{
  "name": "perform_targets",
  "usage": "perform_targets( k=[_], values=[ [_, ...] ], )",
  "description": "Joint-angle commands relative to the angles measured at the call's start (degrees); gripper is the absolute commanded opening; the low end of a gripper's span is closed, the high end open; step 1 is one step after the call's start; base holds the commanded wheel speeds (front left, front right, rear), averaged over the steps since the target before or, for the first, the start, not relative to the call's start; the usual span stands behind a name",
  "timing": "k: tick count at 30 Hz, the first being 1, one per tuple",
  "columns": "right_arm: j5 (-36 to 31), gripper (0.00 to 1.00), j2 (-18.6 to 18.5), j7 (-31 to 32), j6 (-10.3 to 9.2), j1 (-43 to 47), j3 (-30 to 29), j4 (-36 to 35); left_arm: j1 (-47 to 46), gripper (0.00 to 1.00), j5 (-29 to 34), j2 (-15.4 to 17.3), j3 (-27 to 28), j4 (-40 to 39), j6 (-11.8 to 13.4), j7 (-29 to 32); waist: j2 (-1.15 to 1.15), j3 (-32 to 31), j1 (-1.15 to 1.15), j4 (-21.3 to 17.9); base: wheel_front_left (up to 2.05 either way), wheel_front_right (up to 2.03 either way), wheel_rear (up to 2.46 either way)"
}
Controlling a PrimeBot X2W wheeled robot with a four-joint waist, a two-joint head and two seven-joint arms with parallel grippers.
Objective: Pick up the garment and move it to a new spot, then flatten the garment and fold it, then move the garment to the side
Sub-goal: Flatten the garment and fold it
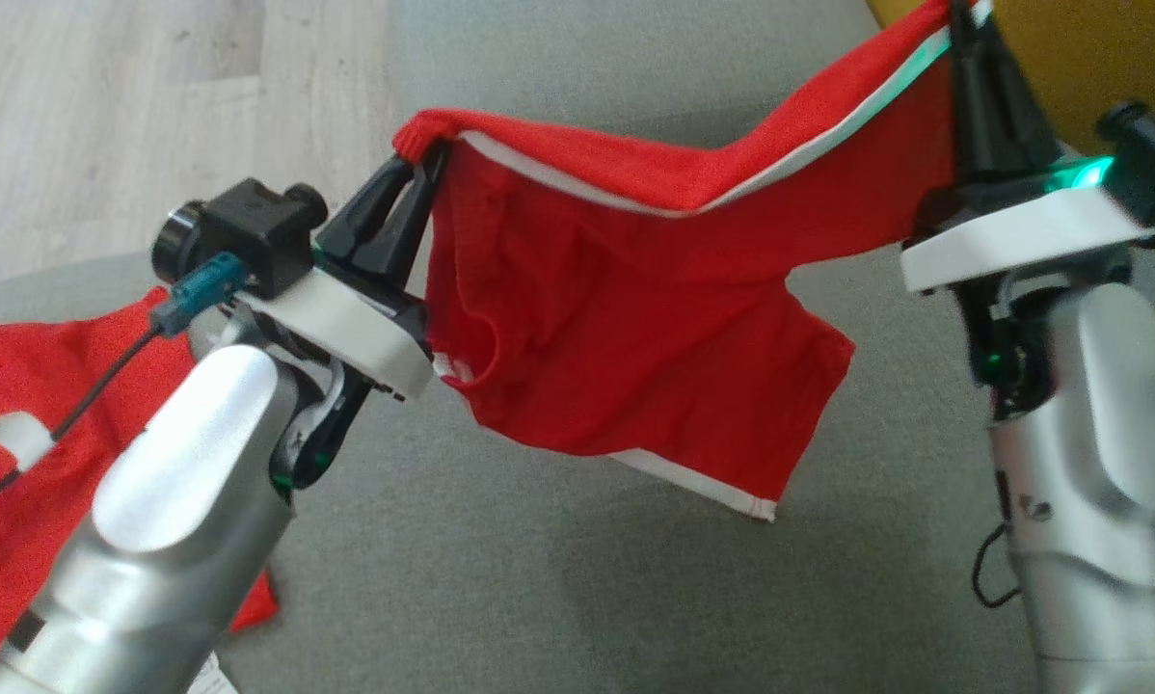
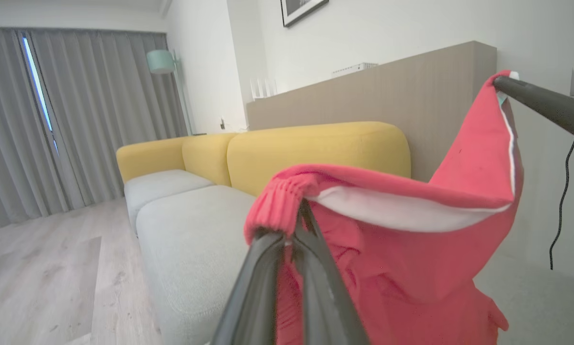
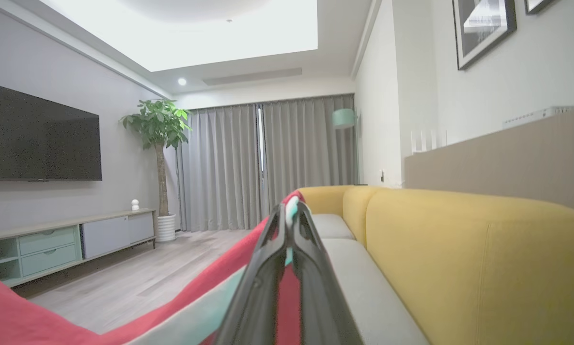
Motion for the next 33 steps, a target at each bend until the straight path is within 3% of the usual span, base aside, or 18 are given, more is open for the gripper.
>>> perform_targets(
  k=[1, 10, 16, 22, 27, 33],
  values=[
    [-0.3, 0.0, 0.1, 0.5, -0.04, -2.5, 0.5, -2.6, -3.7, 0.0, 0.0, 2.5, 3.3, -2.2, 0.3, 0.2, 0.0, -0.7, 0.0, 0.5, 0.0, 0.0, 0.0],
    [-0.3, 0.0, -1.9, 6.2, -0.04, 7.5, -2.6, -13.1, 2.8, 0.0, -2.3, 6.0, 4.2, -14.8, 3.5, 4.1, 0.0, -3.4, 0.0, 1.1, 0.0, 0.0, 0.0],
    [-0.1, 0.0, -1.4, 12.5, -0.04, 16.1, -6.4, -25.8, 9.4, 0.0, -3.4, 9.5, 5.5, -30.6, 8.4, 8.2, 0.0, -3.6, 0.0, 0.6, 0.0, 0.0, 0.0],
    [-1.7, 0.0, -0.5, 18.4, -0.04, 16.5, -7.8, -33.6, 8.5, 0.0, -3.5, 11.1, 6.1, -38.5, 10.4, 12.7, 0.0, -1.3, 0.0, 0.1, 0.0, 0.0, 0.0],
    [-1.2, 0.0, -0.6, 20.2, -0.04, 7.6, -5.3, -27.0, 2.0, 0.0, -4.9, 10.3, 6.5, -30.6, 7.3, 13.9, 0.0, 3.4, 0.0, -1.2, 0.0, 0.0, 0.0],
    [-0.8, 0.0, -2.1, 15.2, -0.04, -13.6, -4.3, -6.9, -13.4, 0.0, -5.7, 7.5, 7.5, -12.2, 0.7, 12.6, 0.0, 14.4, 0.0, -2.4, 0.0, 0.0, 0.0]
  ],
)
